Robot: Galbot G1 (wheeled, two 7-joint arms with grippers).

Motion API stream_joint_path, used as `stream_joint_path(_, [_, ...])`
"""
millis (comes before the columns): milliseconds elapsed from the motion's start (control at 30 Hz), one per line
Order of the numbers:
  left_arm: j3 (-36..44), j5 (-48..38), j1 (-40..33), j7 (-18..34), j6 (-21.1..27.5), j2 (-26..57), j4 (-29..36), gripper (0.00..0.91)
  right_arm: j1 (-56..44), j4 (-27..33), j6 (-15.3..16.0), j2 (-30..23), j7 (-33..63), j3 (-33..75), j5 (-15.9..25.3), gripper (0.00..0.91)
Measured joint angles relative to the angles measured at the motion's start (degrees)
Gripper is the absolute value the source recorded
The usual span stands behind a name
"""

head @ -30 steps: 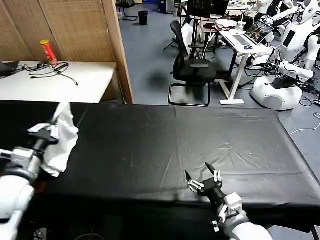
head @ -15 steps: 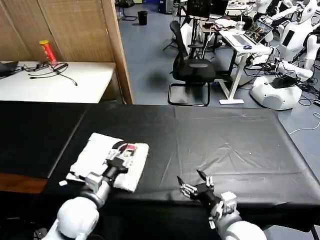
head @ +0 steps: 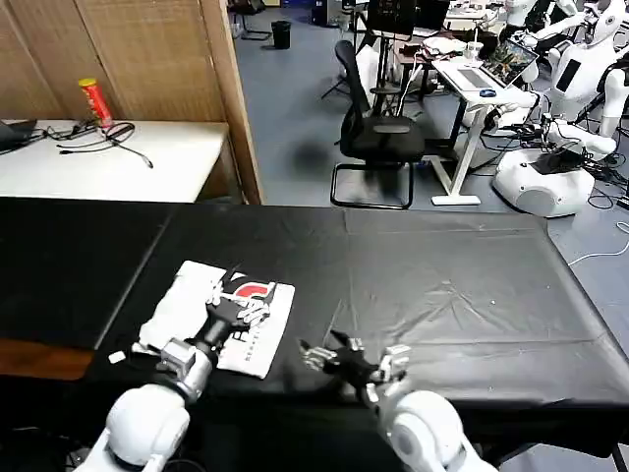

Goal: Fold and organize the clothes.

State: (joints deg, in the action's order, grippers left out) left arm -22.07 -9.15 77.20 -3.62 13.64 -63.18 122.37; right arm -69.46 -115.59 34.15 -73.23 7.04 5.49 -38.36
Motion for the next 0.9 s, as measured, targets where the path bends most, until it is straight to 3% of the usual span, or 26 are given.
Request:
stream_joint_path(167, [-1.15,0.46,0.84,0.02,-0.39,0.47,0.49,0.878,4.0,5.61,-0.24,-2.86,0.0,-3.95,-0.06,0.878])
stream_joint_path(200, [-1.4,0.54,0.97,0.16,-0.41,0.56,0.51,0.878,4.68,6.69,-0.46,-3.53,-0.02,-4.56,0.29,0.809])
stream_joint_path(233, [-1.63,0.64,1.16,0.29,-0.45,0.64,0.52,0.878,5.34,7.89,-0.74,-4.2,-0.1,-5.12,0.66,0.673])
stream_joint_path(300, [-2.02,0.92,1.52,0.35,-0.53,0.69,0.53,0.878,6.55,9.79,-1.14,-5.36,-0.2,-5.97,1.55,0.644])
stream_joint_path(467, [-2.69,1.56,2.03,0.37,-0.88,0.63,0.66,0.878,8.92,13.57,-1.42,-7.12,-0.43,-7.5,3.0,0.429])
stream_joint_path(567, [-3.02,1.58,2.28,0.38,-1.01,0.62,0.86,0.878,9.67,14.91,-1.44,-7.61,-0.43,-7.76,3.38,0.088])
stream_joint_path(700, [-3.32,1.71,2.7,0.4,-1.28,0.53,0.95,0.878,9.31,14.92,-1.44,-7.34,-0.44,-7.51,4.34,0.029])
stream_joint_path(900, [-3.79,2.37,3.26,0.42,-1.91,0.15,0.95,0.878,7.3,11.76,-0.98,-5.12,-0.55,-5.09,6.83,0.02])
